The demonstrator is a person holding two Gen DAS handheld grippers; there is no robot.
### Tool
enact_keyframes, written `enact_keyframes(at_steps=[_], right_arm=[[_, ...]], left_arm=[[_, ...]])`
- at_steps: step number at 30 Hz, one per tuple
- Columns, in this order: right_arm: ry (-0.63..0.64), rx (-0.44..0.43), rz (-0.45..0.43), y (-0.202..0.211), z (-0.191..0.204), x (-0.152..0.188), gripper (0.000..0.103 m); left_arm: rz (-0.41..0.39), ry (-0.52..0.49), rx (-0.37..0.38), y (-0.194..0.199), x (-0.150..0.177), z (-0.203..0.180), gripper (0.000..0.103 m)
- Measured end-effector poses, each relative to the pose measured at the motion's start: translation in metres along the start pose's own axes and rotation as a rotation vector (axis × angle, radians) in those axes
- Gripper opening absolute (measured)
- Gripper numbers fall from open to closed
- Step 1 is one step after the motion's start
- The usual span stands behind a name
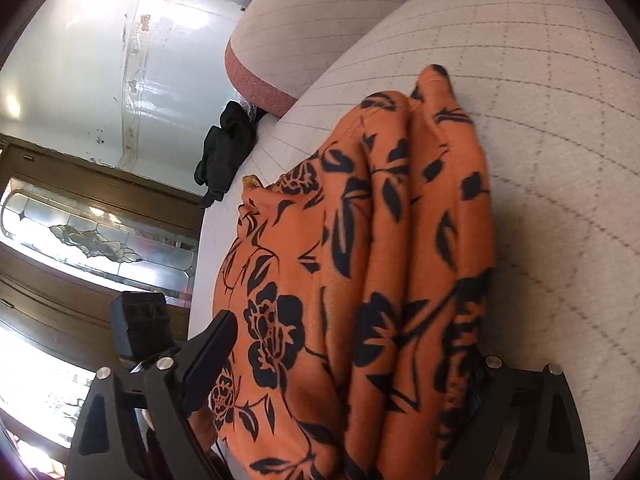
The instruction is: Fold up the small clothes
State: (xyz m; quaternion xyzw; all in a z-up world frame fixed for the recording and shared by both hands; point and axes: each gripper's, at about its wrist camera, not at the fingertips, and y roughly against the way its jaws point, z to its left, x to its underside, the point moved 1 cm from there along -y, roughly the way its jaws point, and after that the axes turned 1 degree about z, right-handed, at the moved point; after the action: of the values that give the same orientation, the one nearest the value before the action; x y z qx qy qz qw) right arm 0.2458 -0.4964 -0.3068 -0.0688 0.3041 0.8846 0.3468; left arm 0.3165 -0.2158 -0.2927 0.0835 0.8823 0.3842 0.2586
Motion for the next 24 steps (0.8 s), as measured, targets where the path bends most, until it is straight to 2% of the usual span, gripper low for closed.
enact_keyframes(at_steps=[1,2,4,5,7,12,17,24], right_arm=[[0.008,0.009,-0.002,-0.004,0.004,0.001,0.090],[0.015,0.021,-0.002,-0.006,0.007,0.003,0.081],[-0.001,0.020,0.002,-0.006,0.008,0.008,0.065],[-0.006,0.027,0.001,-0.008,0.010,0.009,0.060],[0.029,0.079,-0.013,-0.005,0.019,0.013,0.057],[0.112,0.095,-0.082,0.010,0.051,0.018,0.053],[0.179,0.068,-0.131,0.019,0.085,0.031,0.052],[0.188,0.003,-0.128,0.017,0.108,0.051,0.052]], left_arm=[[-0.005,-0.018,-0.039,-0.001,0.001,-0.002,0.077],[-0.008,-0.030,-0.056,-0.001,0.002,-0.003,0.070],[-0.021,-0.010,-0.044,0.004,0.002,0.001,0.058],[-0.029,-0.001,-0.038,0.007,0.002,0.002,0.052],[-0.047,-0.007,-0.039,0.013,0.003,0.000,0.046],[-0.104,-0.078,-0.106,0.033,0.009,-0.015,0.044],[-0.169,-0.071,-0.099,0.070,0.016,-0.016,0.044],[-0.214,-0.084,-0.163,0.110,0.042,-0.018,0.044]])
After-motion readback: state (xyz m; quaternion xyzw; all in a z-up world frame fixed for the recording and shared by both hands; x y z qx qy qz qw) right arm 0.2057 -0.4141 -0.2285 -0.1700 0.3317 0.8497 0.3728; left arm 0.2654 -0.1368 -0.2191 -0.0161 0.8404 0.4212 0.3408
